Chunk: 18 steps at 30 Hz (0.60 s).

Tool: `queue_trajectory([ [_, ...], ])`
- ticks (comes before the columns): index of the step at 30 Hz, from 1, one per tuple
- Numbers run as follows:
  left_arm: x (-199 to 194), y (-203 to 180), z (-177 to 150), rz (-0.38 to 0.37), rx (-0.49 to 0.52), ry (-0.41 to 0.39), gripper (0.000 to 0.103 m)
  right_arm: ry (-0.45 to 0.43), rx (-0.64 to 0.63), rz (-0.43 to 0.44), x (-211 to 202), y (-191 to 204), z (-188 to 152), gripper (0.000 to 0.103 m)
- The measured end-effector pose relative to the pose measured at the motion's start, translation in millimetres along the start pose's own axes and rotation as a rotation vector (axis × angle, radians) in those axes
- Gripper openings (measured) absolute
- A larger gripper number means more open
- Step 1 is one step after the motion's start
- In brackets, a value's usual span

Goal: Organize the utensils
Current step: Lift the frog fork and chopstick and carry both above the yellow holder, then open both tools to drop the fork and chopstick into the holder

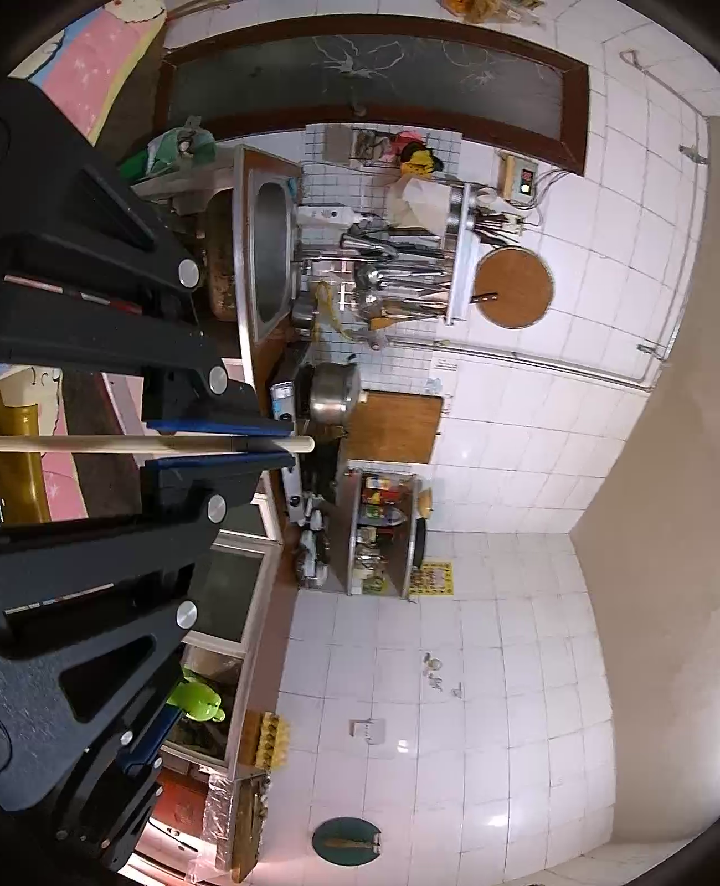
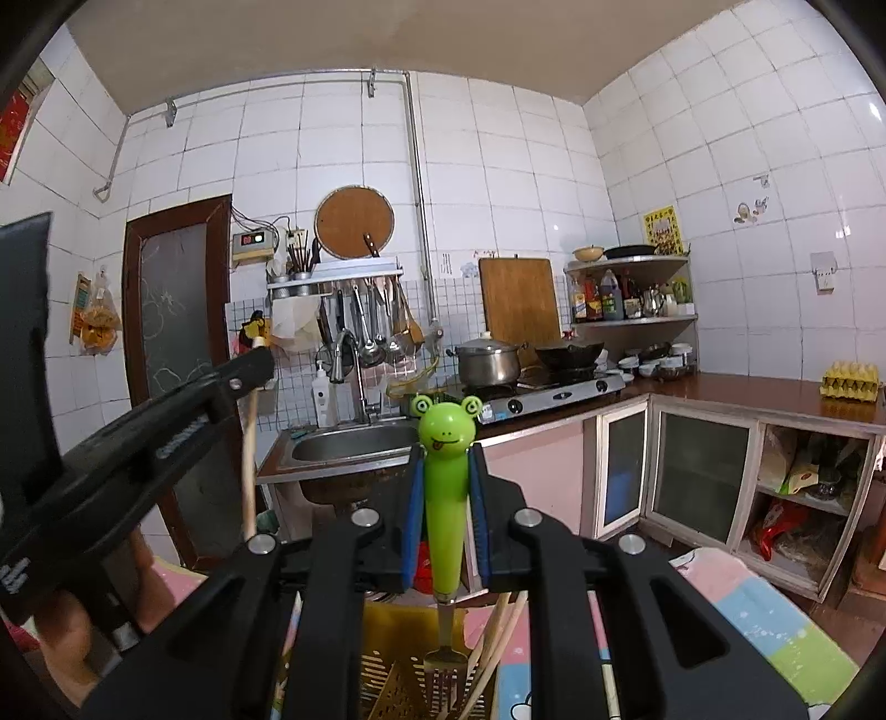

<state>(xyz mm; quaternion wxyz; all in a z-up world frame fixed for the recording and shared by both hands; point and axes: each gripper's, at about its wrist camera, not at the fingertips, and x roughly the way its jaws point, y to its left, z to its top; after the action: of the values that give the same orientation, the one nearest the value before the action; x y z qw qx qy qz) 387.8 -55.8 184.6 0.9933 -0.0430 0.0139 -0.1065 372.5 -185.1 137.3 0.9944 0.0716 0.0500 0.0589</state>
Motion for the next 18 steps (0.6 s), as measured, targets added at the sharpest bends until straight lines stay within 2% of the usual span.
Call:
queue_trajectory([
  [6, 11.7, -1.0, -16.4, 0.030, 0.026, -0.001, 0.004, 0.033, -0.007, 0.000, 10.1, 1.3, -11.6, 0.016],
  [10, 14.4, -1.5, -20.9, 0.015, 0.005, 0.010, 0.004, 0.042, -0.014, -0.005, 10.4, 1.6, -16.5, 0.015],
  [18, 10.6, 1.0, -35.9, 0.032, 0.022, 0.006, 0.004, 0.068, -0.021, -0.011, 11.2, -2.1, -25.9, 0.016],
])
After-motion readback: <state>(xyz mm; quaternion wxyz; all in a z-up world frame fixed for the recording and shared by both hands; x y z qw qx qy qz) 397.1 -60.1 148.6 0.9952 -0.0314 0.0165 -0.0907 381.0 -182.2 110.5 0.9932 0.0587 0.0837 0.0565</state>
